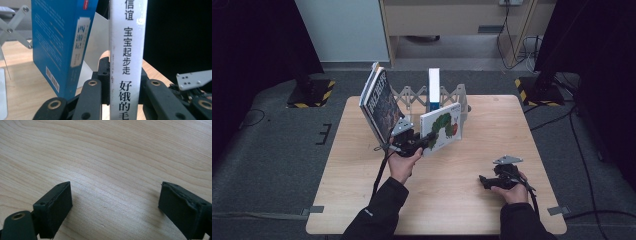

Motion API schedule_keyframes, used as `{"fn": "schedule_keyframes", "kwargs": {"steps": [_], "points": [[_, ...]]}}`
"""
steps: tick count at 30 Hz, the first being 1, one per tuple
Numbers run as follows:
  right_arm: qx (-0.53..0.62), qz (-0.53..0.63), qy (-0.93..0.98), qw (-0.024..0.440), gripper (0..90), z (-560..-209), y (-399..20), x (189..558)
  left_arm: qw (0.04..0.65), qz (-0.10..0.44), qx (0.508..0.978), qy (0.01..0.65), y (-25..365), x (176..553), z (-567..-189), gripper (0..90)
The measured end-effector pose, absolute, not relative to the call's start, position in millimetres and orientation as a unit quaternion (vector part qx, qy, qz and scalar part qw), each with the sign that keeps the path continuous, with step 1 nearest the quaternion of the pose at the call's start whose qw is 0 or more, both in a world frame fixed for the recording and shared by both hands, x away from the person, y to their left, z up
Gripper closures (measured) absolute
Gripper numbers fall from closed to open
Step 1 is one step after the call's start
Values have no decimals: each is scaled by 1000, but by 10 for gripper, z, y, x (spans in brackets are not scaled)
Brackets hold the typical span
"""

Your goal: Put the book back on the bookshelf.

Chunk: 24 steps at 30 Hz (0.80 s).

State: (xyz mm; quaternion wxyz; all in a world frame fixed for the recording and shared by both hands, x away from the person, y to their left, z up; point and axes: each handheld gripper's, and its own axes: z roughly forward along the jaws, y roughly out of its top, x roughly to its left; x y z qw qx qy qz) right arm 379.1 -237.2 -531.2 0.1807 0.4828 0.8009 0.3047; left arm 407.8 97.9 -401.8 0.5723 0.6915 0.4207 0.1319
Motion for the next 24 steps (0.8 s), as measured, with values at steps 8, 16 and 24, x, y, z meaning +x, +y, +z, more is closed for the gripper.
{"fn": "schedule_keyframes", "kwargs": {"steps": [8, 16, 24], "points": [[486, 314, 794, 188, 87, -5340, -2370, 3775, 560, 158, 697, 419, 800, 4157, -4014, 743], [485, 326, 787, 196, 83, -5365, -2377, 3755, 549, 175, 698, 426, 647, 4244, -4075, 743], [484, 333, 783, 202, 74, -5385, -2379, 3747, 537, 187, 697, 437, 564, 4328, -4168, 743]]}}
